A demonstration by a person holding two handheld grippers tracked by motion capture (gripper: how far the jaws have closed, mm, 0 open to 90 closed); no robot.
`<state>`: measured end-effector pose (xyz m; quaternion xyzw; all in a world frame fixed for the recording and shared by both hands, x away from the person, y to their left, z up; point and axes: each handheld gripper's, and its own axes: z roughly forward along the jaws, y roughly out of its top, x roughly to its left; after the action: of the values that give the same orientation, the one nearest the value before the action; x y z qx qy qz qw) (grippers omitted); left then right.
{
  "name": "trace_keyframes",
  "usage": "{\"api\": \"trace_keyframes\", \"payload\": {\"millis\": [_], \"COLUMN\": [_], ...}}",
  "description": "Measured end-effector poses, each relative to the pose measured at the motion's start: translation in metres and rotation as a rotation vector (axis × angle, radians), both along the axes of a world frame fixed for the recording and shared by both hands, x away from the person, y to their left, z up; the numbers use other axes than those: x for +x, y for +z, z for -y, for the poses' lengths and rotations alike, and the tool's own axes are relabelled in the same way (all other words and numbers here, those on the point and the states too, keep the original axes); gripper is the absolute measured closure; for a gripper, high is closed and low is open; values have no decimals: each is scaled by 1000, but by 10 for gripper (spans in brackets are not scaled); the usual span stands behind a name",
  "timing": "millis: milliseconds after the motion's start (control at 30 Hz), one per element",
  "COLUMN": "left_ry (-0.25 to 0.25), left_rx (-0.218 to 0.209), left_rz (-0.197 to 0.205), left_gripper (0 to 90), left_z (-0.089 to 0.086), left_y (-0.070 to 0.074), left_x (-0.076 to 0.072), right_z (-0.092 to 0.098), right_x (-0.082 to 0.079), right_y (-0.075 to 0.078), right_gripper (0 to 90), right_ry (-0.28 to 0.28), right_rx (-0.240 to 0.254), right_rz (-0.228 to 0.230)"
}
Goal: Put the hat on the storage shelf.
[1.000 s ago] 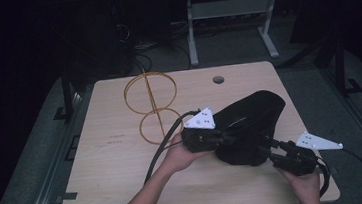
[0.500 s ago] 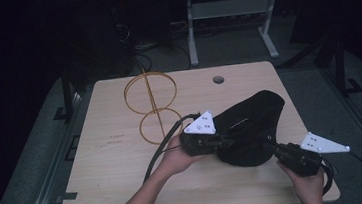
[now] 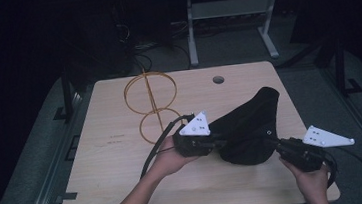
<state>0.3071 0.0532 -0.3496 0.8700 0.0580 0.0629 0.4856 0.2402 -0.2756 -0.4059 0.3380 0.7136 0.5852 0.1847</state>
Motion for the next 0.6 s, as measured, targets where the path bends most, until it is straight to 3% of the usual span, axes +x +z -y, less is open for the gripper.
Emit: {"api": "trace_keyframes", "payload": {"millis": [300, 600], "left_ry": [39, 87], "left_rx": [6, 7], "left_rz": [-17, -27], "left_gripper": [627, 528], "left_z": [-20, -48], "left_y": [-3, -11], "left_x": [-1, -5], "right_z": [2, 0], "right_x": [1, 8], "right_y": [20, 38], "right_gripper": [870, 873], "right_ry": [19, 41], "right_rx": [-48, -85], "right_rz": [23, 11]}}
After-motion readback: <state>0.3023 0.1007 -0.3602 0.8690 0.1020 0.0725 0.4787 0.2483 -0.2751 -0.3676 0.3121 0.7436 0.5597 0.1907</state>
